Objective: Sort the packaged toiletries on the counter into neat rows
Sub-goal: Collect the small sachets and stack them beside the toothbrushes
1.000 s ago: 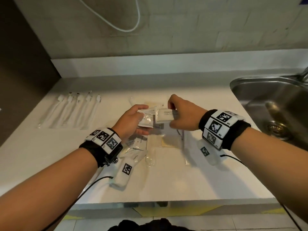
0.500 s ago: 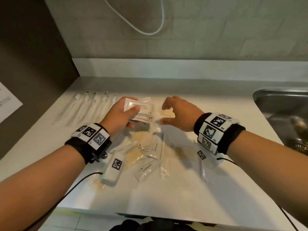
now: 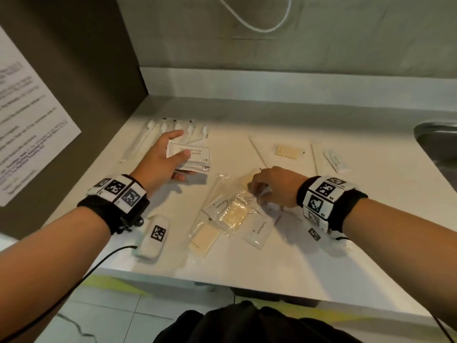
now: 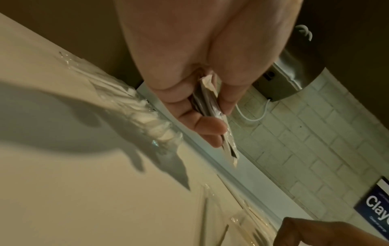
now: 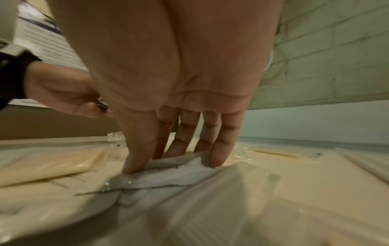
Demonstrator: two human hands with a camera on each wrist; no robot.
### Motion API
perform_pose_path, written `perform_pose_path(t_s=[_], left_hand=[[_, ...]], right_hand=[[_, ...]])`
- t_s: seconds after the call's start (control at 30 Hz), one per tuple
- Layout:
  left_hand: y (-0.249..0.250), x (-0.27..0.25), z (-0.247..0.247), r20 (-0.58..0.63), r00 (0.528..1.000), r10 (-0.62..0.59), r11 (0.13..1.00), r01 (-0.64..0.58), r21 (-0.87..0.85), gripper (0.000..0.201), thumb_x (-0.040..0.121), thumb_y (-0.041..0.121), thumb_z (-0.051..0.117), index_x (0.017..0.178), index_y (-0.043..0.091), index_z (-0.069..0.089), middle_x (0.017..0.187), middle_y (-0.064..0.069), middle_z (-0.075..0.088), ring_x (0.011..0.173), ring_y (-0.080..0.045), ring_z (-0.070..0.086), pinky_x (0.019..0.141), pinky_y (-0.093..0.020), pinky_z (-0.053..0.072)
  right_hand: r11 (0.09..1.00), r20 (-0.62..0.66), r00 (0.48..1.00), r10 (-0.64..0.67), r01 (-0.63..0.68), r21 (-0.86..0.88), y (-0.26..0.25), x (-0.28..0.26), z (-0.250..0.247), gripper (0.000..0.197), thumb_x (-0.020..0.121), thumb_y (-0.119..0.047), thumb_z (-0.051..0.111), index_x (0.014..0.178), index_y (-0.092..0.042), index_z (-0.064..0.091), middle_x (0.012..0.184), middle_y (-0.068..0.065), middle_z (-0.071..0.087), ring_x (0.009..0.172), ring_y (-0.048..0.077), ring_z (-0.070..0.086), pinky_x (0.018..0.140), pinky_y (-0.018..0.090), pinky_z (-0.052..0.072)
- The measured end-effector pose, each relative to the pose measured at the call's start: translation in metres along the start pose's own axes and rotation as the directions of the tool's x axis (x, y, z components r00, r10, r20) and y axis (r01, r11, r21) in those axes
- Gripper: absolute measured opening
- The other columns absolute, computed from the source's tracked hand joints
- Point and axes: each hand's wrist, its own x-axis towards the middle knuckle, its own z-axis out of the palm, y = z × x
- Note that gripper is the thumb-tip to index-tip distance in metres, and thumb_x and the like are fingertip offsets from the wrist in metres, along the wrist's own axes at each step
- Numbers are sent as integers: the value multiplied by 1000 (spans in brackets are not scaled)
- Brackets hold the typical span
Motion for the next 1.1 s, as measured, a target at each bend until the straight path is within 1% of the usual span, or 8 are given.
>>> perform_pose_path(t_s=[0.2, 0.33, 0.43, 0.53, 0.67, 0.8, 1.0, 1.1], left_hand=[[-14, -7, -12, 32, 999, 13, 1000, -12, -24, 33, 92, 14, 65, 123, 22, 56, 115, -10, 68, 83, -30, 75, 66, -36, 63], [-16, -10, -13, 68, 998, 4, 1000, -2, -31, 34, 90, 14, 68, 122, 22, 57, 111, -8, 69, 82, -31, 75, 67, -38, 63], [-12, -9, -7, 90, 996, -1, 999, 5, -46, 37, 89, 14, 69, 123, 23, 56, 108, -6, 70, 82, -31, 75, 72, -46, 62], [-7, -6, 1, 104, 995, 6, 998, 0, -56, 41, 88, 16, 70, 125, 26, 55, 107, -6, 71, 78, -30, 75, 68, -45, 63], [1, -2, 9, 126, 992, 15, 999, -10, -42, 47, 89, 17, 70, 129, 32, 50, 112, -7, 68, 77, -35, 74, 71, -46, 62], [6, 0, 15, 138, 990, 15, 999, -10, -36, 44, 90, 14, 69, 128, 28, 52, 117, -7, 66, 83, -36, 74, 76, -48, 61], [3, 1, 28, 76, 997, 31, 999, -28, -43, 38, 93, 10, 63, 125, 28, 55, 115, -1, 67, 85, -22, 75, 73, -49, 62], [2, 1, 31, 65, 998, 19, 995, -13, -101, 35, 96, 7, 57, 124, 28, 55, 109, 3, 69, 84, -18, 74, 68, -37, 63]], right_hand=[[974, -40, 977, 210, -212, -73, 11, 0, -3, 6, 94, -23, 56, 98, -19, 58, 105, -1, 63, 91, 17, 56, 77, 25, 42], [948, -28, 953, 303, -304, -90, 17, -12, -7, 18, 92, -19, 56, 109, -14, 60, 112, 3, 64, 101, 21, 58, 87, 30, 49], [977, -72, 975, 211, -210, 29, 2, -17, -6, 16, 91, -12, 53, 105, -13, 60, 112, 3, 62, 105, 21, 58, 94, 34, 49], [992, -75, 991, 109, -104, 67, -14, -12, 5, 20, 89, -27, 60, 106, -17, 55, 109, 0, 60, 100, 19, 60, 89, 33, 51], [988, 6, 988, 153, -153, -10, -16, 0, 15, 28, 79, -41, 69, 94, -28, 49, 97, -7, 53, 92, 18, 56, 87, 33, 50], [980, 78, 977, 198, -198, -15, -16, 4, 8, 26, 80, -39, 70, 72, -32, 46, 82, -9, 56, 84, 17, 57, 81, 30, 49], [978, -210, 963, 170, -138, 157, -17, 2, -26, 24, 77, -25, 77, 84, -22, 54, 85, -6, 56, 80, 15, 53, 59, 18, 35], [963, -292, 953, 81, 0, 269, -25, 4, -47, 26, 72, -27, 81, 79, -22, 56, 83, -5, 59, 76, 14, 52, 59, 20, 35]])
